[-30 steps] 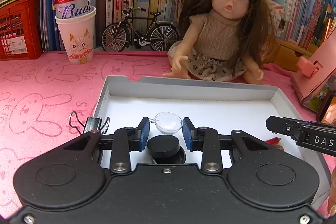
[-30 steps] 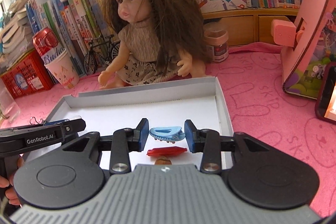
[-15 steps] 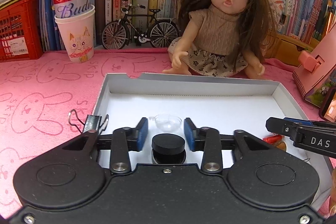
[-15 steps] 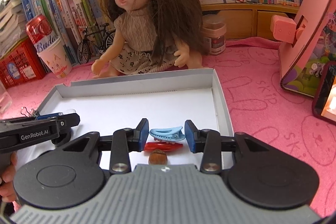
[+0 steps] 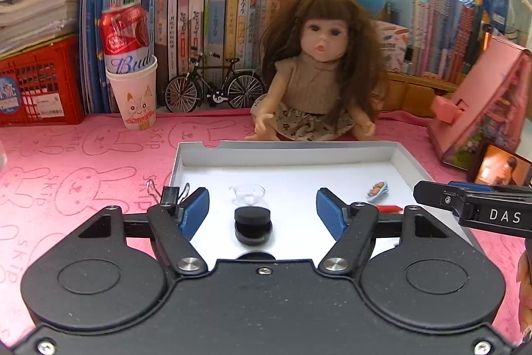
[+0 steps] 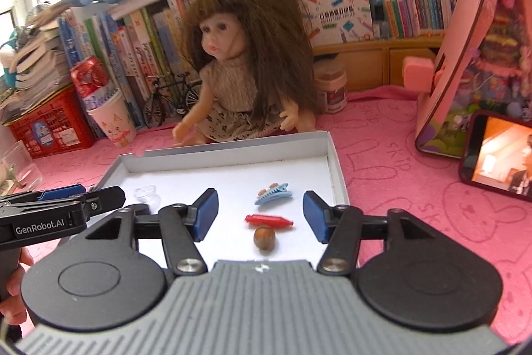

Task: Organize rigid objects
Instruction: 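Open the left tool to drop the clear lid while the right tool releases the clip, then withdraw both open tools from the tray toward the remaining objects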

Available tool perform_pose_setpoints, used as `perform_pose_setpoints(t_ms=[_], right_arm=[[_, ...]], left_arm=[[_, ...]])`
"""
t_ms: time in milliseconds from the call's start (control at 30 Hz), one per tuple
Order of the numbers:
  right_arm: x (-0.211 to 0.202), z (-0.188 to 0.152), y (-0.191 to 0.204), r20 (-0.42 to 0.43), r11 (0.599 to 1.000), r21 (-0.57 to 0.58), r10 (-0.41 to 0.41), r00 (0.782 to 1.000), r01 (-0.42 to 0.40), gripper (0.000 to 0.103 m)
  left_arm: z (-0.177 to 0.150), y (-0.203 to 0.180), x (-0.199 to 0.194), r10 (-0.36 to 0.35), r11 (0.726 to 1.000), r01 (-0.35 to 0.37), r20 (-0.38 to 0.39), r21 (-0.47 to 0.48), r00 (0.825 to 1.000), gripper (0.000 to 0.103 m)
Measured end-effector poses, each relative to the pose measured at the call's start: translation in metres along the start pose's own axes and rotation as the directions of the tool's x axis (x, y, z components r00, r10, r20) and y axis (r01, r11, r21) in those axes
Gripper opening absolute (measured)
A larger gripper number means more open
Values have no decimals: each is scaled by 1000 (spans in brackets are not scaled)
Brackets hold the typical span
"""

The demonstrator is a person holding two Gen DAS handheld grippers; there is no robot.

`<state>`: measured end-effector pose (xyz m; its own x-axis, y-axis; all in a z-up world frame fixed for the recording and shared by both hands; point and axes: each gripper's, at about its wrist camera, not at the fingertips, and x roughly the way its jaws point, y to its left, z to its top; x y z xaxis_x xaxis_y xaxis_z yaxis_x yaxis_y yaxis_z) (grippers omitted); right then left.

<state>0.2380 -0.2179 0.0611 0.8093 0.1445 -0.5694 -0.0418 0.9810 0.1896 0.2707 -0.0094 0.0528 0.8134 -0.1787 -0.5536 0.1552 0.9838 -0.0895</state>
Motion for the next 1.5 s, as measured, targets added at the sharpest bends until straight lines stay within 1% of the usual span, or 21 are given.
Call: perform_pose_setpoints(t_ms=[400, 733, 1000, 1100, 1233, 1300, 1367, 1467, 1500], right_arm=[[-58, -20, 21, 58, 996, -90, 3, 998, 2, 82], [-95, -41, 27, 79, 992, -119, 52, 996, -42, 85], [-111, -71, 19, 55, 989, -115, 95, 994, -88, 86], [-119, -89, 17, 56, 987, -131, 105, 993, -97, 86], [-129, -112, 16, 45, 978, -175, 120, 992, -110, 86], [-136, -123, 16, 43, 971, -212, 127, 991, -115, 87], [-143, -132, 16, 41, 962, -244, 141, 989, -127, 87], [-153, -143, 17, 24, 945, -283, 178, 984, -165, 88], [-156, -147, 18, 17, 938, -296, 192, 981, -178, 88]], left_arm=[[-25, -17, -73, -38, 999, 36, 49, 41, 998, 72], [-52, -28, -117, -83, 993, 76, 70, 92, 994, 72], [-93, -25, -140, -118, 990, 114, 41, 87, 992, 72], [-113, -24, -148, -130, 988, 127, 31, 86, 991, 72], [-136, -24, -161, -139, 984, 136, 18, 114, 990, 72], [-146, -24, -168, -158, 980, 156, 9, 127, 987, 71], [-157, -24, -175, -190, 972, 190, -9, 139, 982, 68], [-170, -25, -182, -230, 960, 233, -41, 152, 972, 64], [-172, -25, -183, -243, 956, 248, -49, 155, 969, 59]])
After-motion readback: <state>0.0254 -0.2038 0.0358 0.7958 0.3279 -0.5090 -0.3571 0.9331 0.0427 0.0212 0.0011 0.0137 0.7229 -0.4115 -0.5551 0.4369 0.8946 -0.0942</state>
